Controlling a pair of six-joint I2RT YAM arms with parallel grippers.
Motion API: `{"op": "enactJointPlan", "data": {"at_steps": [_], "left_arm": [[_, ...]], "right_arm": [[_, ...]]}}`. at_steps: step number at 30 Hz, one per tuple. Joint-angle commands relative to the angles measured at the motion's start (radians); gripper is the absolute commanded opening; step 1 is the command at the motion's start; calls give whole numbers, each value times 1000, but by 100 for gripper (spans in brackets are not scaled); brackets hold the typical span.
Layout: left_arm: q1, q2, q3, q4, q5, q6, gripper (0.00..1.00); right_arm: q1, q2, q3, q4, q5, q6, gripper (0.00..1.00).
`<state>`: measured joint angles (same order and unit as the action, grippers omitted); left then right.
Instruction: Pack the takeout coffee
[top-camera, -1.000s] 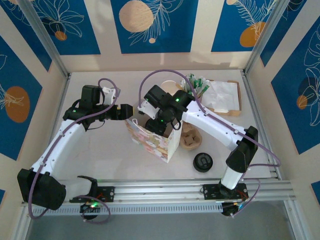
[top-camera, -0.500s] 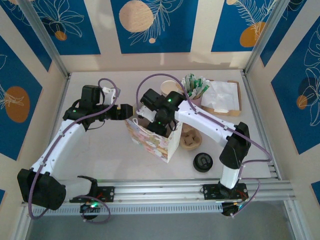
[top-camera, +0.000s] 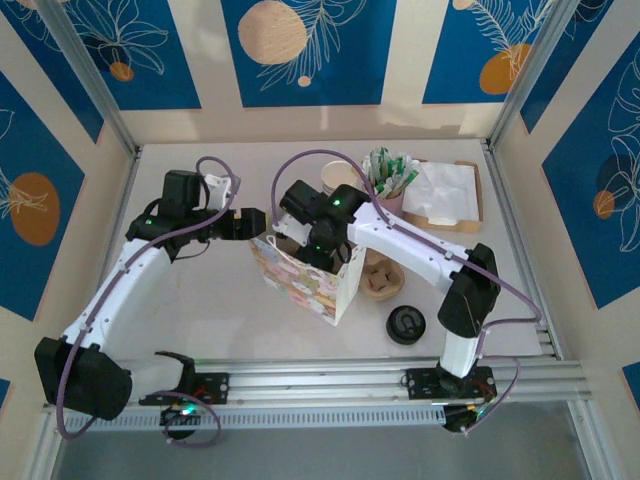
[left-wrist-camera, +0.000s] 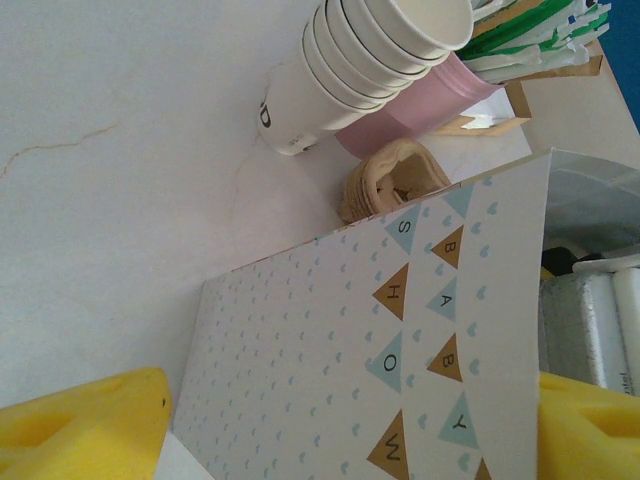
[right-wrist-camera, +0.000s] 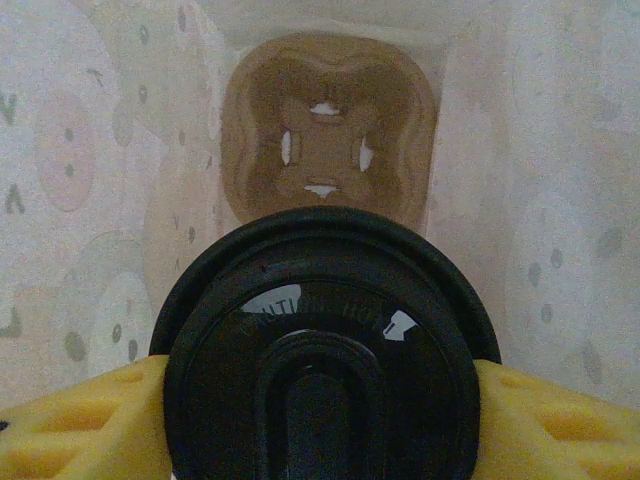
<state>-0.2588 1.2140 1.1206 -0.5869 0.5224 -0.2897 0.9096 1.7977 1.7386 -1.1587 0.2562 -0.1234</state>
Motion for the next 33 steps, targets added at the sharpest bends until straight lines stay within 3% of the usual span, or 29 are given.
{"op": "enactJointPlan", "data": {"at_steps": [1,23,33], "left_arm": [[-13,-9,-7,-10,-8,3,82],[-13,-8,-9,-6,-11,0,82],[-13,-10,-8,-5,-12,0,81]], "right_arm": [[3,13,-20,-12,-2,2,51],[5,41,-100,32,-57,45,51],[9,17,-26,-16,-15,34,51]]}}
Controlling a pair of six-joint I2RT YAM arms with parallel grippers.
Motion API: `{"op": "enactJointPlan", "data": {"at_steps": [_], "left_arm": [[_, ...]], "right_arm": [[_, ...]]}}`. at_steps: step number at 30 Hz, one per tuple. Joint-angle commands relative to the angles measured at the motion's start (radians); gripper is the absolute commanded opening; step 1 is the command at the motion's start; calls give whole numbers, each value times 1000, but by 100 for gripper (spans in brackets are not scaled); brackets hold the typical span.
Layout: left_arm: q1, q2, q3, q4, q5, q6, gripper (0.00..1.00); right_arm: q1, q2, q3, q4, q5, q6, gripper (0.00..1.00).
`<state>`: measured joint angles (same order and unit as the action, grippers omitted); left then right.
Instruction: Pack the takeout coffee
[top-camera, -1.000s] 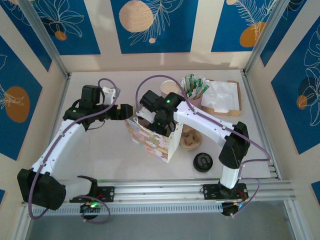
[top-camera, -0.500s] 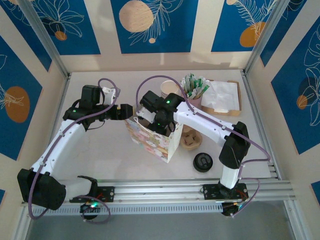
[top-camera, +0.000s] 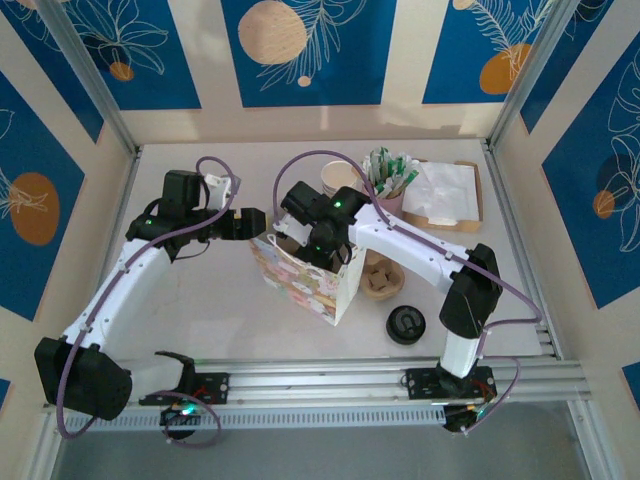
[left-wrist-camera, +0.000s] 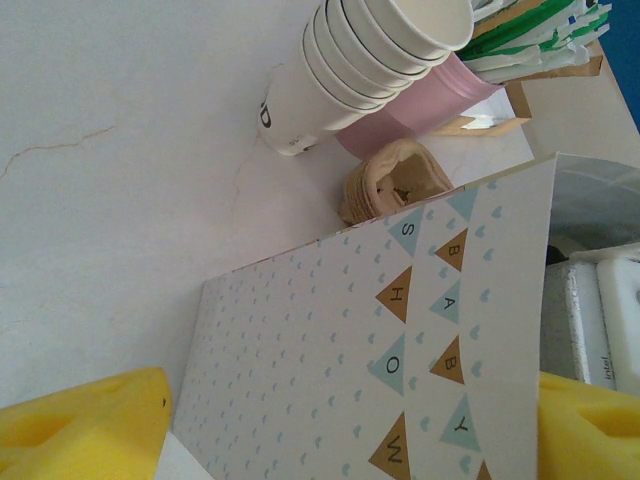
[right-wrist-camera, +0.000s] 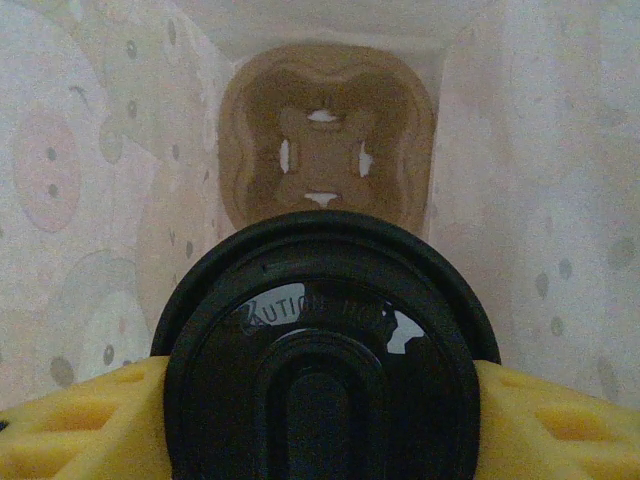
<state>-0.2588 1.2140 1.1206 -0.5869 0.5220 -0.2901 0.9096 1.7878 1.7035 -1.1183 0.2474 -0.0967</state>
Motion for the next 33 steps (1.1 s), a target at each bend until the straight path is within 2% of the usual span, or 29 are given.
{"op": "enactJointPlan", "data": {"at_steps": [1,10,22,33], "left_arm": [[-13,-10,-8,-5,-11,-1,81],[-13,-16,-9,-2,-13,-4,81],[-13,-79,-23,58,-20,-30,81],[-11,-146,-49,101,-90,-30,81]], "right_arm": [[9,23,22,-63,2,8,51],[56,-14,48,-54,23,5,51],[42,-59,-6,8,70,36,49],[58,-166,55,19,93,47,49]]}}
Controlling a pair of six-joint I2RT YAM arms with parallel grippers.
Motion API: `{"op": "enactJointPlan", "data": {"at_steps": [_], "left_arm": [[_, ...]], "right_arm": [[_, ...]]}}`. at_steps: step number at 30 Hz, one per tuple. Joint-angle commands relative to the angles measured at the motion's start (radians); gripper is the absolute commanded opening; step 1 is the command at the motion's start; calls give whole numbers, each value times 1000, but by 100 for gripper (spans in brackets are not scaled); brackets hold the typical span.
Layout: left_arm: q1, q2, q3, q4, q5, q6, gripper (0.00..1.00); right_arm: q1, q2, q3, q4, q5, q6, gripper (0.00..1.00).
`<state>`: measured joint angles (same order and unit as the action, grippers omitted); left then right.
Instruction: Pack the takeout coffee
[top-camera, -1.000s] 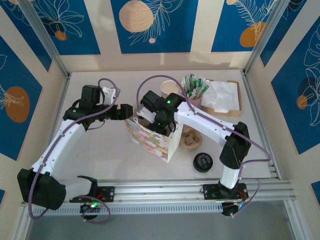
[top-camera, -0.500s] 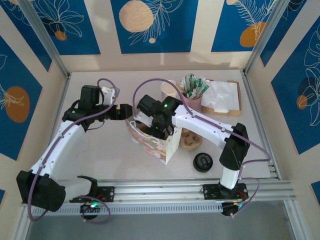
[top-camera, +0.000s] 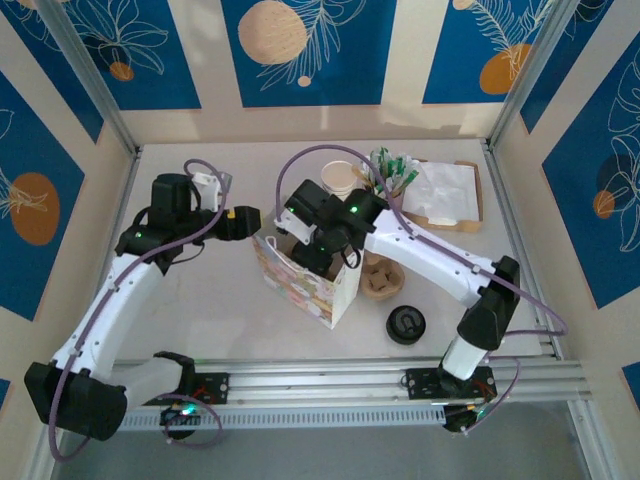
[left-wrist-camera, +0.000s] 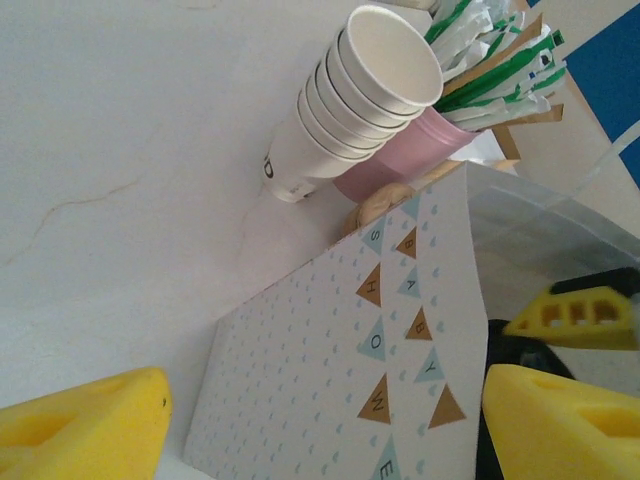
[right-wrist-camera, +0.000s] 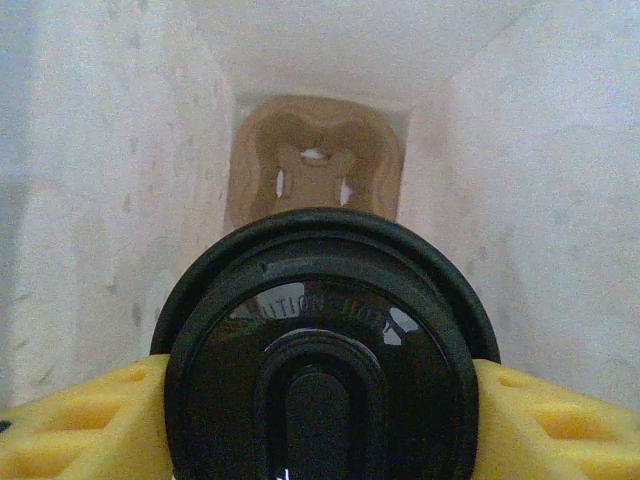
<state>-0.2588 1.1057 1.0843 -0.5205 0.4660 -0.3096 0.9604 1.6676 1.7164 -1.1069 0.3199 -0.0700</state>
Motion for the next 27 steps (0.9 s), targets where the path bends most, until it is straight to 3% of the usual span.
{"op": "enactJointPlan", "data": {"at_steps": [1,17,27], "left_arm": [[-11,-46,-17,41,-40,-11,82],[-7,-93,-35,66,-104,-15,83],[-5,-89,-34,56,-109,-16,83]], "right_arm": [[8,-54,45,7,23,22,50],[44,-134,168,-33,112,72,50],[53,-28,239,-91,144,58,51]]}}
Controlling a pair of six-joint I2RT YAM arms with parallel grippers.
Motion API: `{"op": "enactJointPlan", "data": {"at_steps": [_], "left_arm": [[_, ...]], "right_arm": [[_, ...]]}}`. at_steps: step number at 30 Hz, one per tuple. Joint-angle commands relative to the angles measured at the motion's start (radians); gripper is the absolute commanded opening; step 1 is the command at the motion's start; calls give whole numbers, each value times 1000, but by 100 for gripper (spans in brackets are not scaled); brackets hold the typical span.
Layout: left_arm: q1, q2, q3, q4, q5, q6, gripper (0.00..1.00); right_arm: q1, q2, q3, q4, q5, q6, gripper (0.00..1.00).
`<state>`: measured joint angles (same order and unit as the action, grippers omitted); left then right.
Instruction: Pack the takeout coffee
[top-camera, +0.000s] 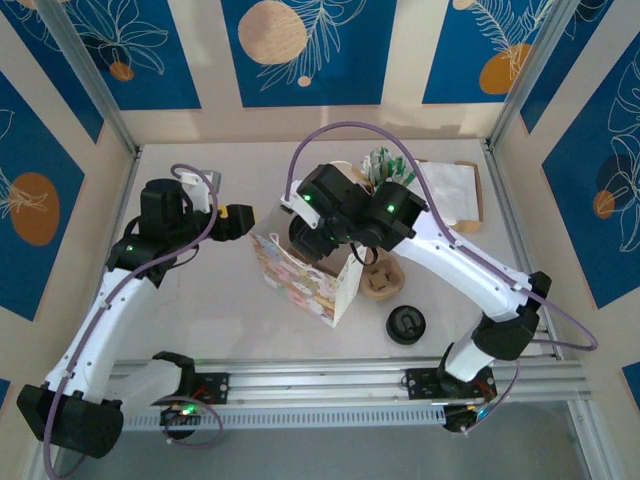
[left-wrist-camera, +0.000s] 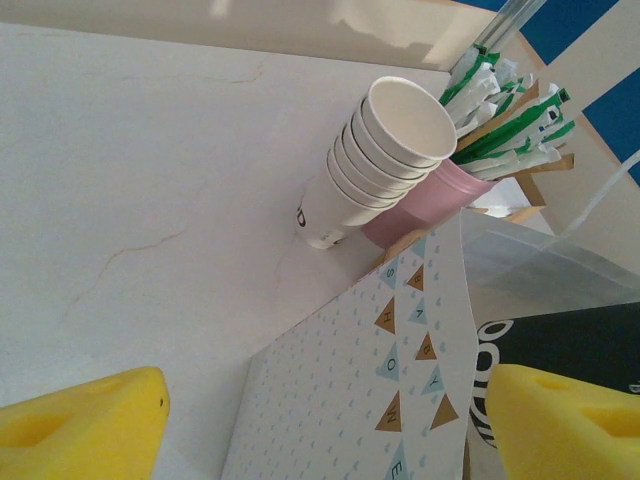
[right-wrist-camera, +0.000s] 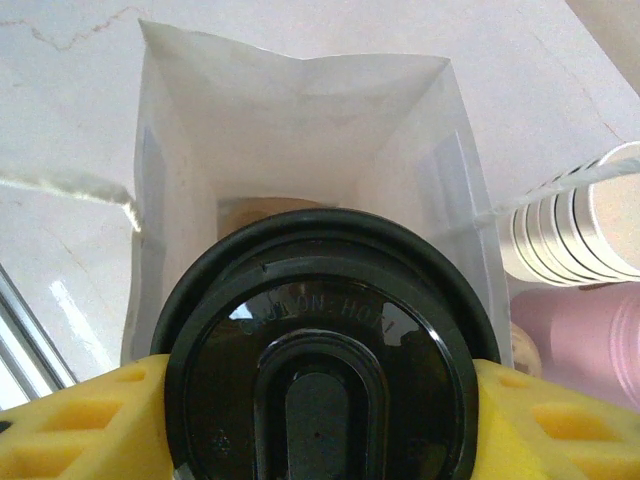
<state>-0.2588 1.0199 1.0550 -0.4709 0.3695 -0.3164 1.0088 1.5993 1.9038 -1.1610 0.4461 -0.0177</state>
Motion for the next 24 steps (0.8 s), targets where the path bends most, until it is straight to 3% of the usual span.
{"op": "enactJointPlan", "data": {"at_steps": [1,10,24], "left_arm": [[-5,-3,-4,6,-13,-9,83],[-4,-1,-3,2,-7,-10,83],[0,5,-3,-1,-1,-10,83]], "right_arm": [[3,60,71,-51,21,9,51],[-34,178,157,-111,-34,16,51],[-70,208,74,-92,-111,-19,50]]}}
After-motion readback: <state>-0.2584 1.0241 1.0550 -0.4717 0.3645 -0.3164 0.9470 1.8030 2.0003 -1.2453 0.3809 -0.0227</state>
